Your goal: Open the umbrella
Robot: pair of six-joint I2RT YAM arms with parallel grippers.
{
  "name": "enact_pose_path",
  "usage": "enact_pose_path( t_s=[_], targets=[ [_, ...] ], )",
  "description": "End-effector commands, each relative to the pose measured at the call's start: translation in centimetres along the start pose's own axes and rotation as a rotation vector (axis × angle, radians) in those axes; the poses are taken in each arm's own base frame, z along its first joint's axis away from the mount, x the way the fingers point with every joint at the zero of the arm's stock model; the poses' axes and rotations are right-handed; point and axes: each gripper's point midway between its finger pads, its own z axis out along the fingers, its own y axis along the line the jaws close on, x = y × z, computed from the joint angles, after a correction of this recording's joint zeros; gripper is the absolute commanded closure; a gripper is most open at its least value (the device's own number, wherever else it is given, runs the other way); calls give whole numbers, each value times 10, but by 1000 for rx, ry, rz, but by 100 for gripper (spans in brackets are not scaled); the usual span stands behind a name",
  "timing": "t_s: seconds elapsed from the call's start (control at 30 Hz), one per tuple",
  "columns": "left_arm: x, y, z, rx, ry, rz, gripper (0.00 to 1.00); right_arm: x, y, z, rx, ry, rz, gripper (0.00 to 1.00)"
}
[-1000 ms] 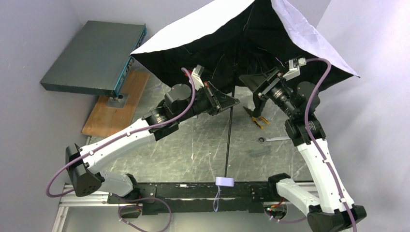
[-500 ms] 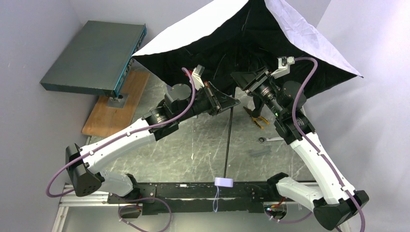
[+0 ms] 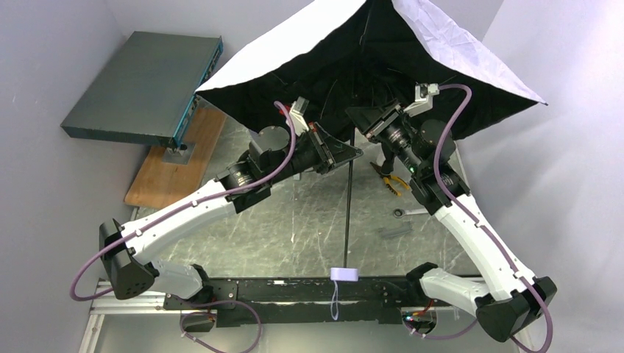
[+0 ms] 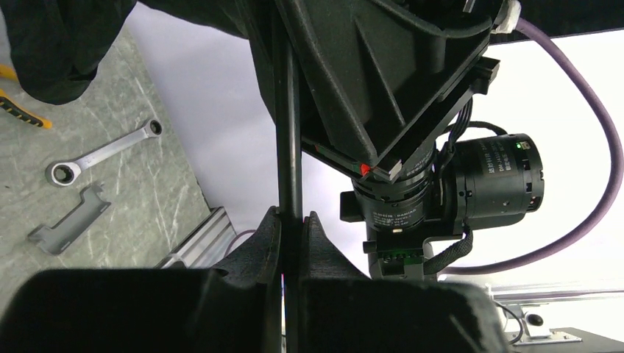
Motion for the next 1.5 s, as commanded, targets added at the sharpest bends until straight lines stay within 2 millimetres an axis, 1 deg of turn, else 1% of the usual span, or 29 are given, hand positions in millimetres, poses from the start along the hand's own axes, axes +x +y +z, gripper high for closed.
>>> enact_pose_path(
  t_s=[0.0, 0.13, 0.27, 0.33, 0.37, 0.4, 0.47, 0.53, 0.57, 0.6, 0.67, 0.77, 0.87, 0.93, 1.03, 1.13, 1.2, 1.33, 1.4, 1.47],
  targets=[
    [-12, -84, -29, 238, -22, 87, 100, 4, 17, -1, -58, 4, -18, 73],
    [-16, -85, -29, 238, -30, 91, 100, 11, 21, -8, -65, 13, -27, 73],
    [-18, -86, -30, 239, -33, 95, 100, 14, 20, -11, -54, 21, -24, 77],
    [-18, -85, -31, 237, -33, 95, 100, 16, 19, -12, -51, 25, -20, 77],
    [-17, -85, -31, 238, -31, 95, 100, 16, 18, -12, -49, 28, -17, 76],
    [-17, -84, -31, 237, -31, 94, 100, 17, 17, -12, -43, 28, -16, 65],
    [-15, -82, -32, 237, -23, 93, 100, 11, 17, -12, -27, 11, -29, 37],
    [-14, -81, -33, 240, -21, 92, 100, 2, 16, -10, -3, -18, -47, 18],
    [-14, -81, -33, 240, -21, 91, 100, -6, 12, -9, 30, -50, -54, 13],
    [-14, -81, -34, 242, -18, 91, 100, -13, 11, -8, 46, -75, -65, 10],
    [-12, -84, -35, 248, -9, 97, 100, -22, 14, -4, 53, -100, -77, 10],
    [-12, -86, -36, 251, -3, 100, 100, -21, 10, 6, 87, -71, -76, 11],
    [-11, -88, -37, 257, 2, 101, 100, -22, 8, 13, 99, -67, -71, 16],
    [-10, -88, -38, 258, 5, 101, 100, -24, 6, 15, 106, -80, -64, 23],
    [-10, -88, -39, 259, 5, 102, 100, -27, 2, 14, 120, -89, -66, 41],
    [-11, -90, -40, 264, 5, 108, 100, -21, -2, 13, 131, -70, -65, 66],
    [-11, -91, -40, 267, 4, 111, 100, -16, -7, 11, 140, -64, -63, 78],
    [-10, -90, -40, 265, 6, 112, 100, -15, -12, 6, 157, -66, -69, 100],
    [-9, -89, -41, 265, 11, 112, 100, -18, -11, 5, 153, -74, -70, 100],
    [-6, -88, -40, 266, 23, 108, 100, -24, -10, 6, 166, -95, -83, 100]
  ],
)
